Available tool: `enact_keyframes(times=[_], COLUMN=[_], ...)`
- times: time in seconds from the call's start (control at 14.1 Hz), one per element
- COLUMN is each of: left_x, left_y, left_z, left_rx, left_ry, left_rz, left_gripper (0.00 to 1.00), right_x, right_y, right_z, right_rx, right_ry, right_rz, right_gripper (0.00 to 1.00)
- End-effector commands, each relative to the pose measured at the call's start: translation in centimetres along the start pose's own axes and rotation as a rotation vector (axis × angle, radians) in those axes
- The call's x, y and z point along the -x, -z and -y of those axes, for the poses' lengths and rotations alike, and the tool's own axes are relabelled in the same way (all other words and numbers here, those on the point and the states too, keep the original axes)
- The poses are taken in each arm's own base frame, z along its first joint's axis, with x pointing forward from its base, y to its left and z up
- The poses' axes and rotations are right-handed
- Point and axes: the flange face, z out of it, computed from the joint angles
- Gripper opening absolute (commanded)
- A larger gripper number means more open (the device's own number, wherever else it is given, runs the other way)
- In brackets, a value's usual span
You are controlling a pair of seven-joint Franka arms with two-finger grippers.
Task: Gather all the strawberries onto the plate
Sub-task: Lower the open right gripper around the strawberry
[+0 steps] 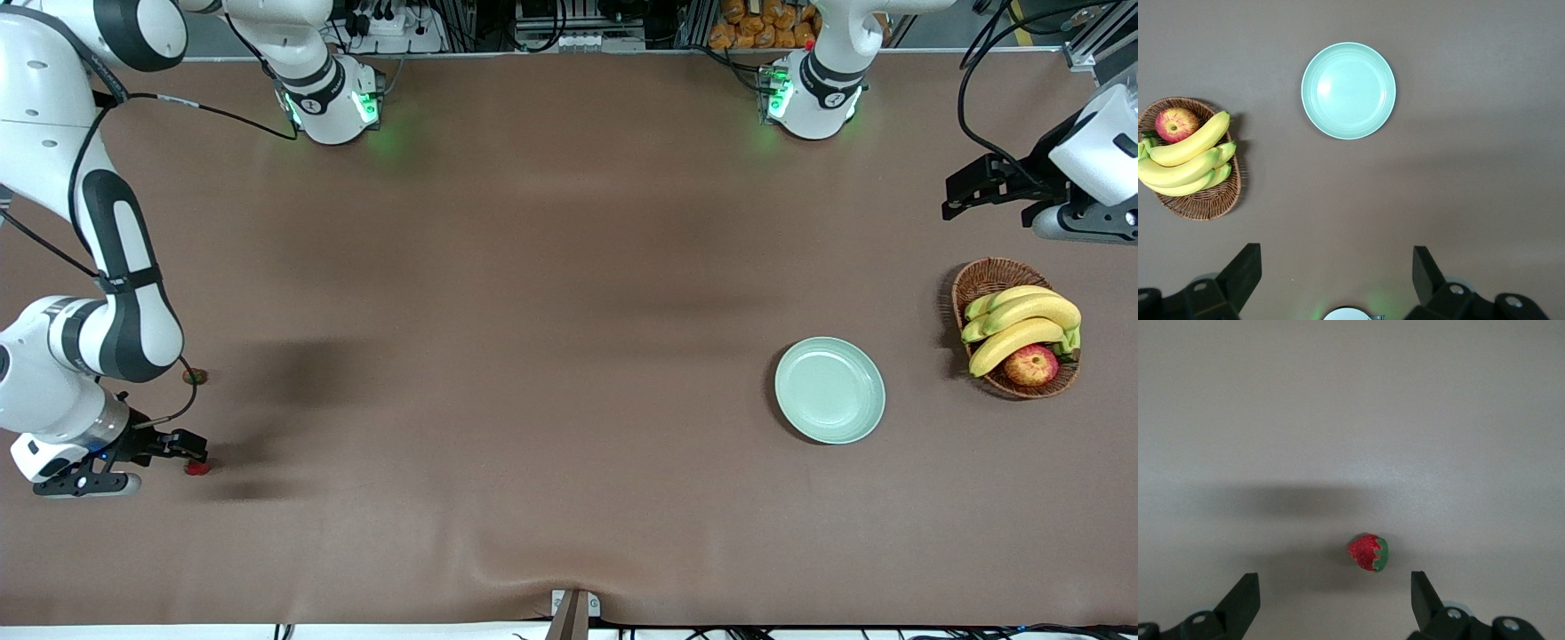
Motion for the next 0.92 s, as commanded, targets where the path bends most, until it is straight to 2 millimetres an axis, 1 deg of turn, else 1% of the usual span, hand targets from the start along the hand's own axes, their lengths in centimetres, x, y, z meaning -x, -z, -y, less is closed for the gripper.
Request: enact_keyframes(times=[0.0,0.07,0.28,0.35,0.42,0.64,0.78,0.85], left_x=[0.0,0.0,0.0,0.0,0.0,0.0,0.0,0.0], left_y=[0.1,0.1,0.0,0.0,0.0,0.0,0.0,0.0], left_z=[0.0,0.0,0.0,0.0,0.0,0.1,0.1,0.1], left_rx=[0.025,0.025,0.025,0.025,0.025,0.025,0.025,0.025], left_ry=[-0.014,-0.014,-0.014,-0.014,-0.014,-0.011,-0.01,-0.008], left_rz=[0.009,0.01,0.012,0.012,0.012,0.012,0.012,0.012], left_gripper=[1.0,1.0,1.0,1.0,1.0,1.0,1.0,1.0], right_x=[-0.3,-0.3,-0.1,-0.2,-0.1,0.2,0.3,0.3], right_y=[-2.1,-2.9,-3.9,-4.2,-4.7,-5.5,-6.3,-6.7], right_z=[-1.6,-1.8,-1.7,-1.7,-1.7,-1.8,-2.0,-2.0], right_rx=[0.014,0.019,0.016,0.018,0.017,0.015,0.018,0.021], right_ry=[0.03,0.051,0.053,0.053,0.052,0.05,0.046,0.044], right_rz=[-0.033,-0.051,-0.05,-0.059,-0.061,-0.057,-0.074,-0.093], right_gripper=[1.0,0.97,0.85,0.83,0.83,0.8,0.79,0.75])
